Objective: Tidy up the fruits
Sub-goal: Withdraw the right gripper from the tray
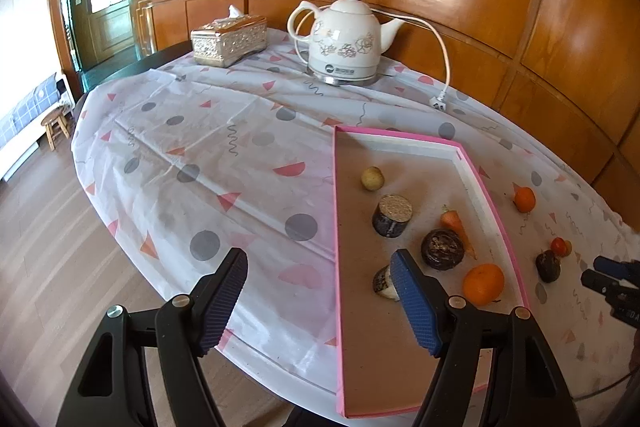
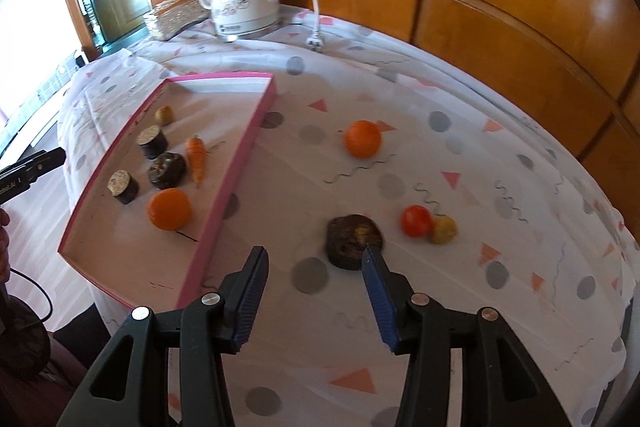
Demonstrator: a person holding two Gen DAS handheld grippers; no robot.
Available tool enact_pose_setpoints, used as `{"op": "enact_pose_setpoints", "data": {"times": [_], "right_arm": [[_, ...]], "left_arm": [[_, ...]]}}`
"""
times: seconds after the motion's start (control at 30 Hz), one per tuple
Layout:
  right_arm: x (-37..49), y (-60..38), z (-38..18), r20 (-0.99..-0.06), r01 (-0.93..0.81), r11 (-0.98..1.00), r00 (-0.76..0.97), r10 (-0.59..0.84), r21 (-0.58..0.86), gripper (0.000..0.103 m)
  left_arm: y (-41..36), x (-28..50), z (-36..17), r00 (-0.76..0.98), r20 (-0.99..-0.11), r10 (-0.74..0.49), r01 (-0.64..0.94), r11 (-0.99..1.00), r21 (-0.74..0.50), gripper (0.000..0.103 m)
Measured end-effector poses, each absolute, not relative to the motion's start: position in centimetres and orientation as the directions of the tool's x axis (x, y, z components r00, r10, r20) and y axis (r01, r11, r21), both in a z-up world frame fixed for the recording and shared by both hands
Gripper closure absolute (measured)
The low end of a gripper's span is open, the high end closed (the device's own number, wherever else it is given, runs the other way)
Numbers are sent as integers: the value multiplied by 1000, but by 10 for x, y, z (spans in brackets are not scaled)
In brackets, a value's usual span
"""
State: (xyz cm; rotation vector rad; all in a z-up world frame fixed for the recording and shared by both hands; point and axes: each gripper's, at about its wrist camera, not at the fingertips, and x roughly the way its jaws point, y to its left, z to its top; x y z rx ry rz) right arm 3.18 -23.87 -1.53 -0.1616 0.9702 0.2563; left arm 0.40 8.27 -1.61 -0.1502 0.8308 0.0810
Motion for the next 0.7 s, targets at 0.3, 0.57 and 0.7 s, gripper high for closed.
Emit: {"op": "enact_pose_setpoints", "data": {"times": [0.3, 0.57, 0.7], "right_arm": [[27, -273, -14, -829, -219, 974, 554, 79, -53, 54], [23, -305, -14, -827, -147, 987, 562, 25, -69, 54], [22, -323, -13, -826, -105, 991, 563, -8, -81, 54]], "left_arm": [[72, 5, -15, 671, -742, 4, -99, 992, -84, 29], [62, 6, -16, 667, -745, -5, -72, 995, -72, 29], [58, 7, -16, 665, -747, -10, -61, 996, -68, 29]]}}
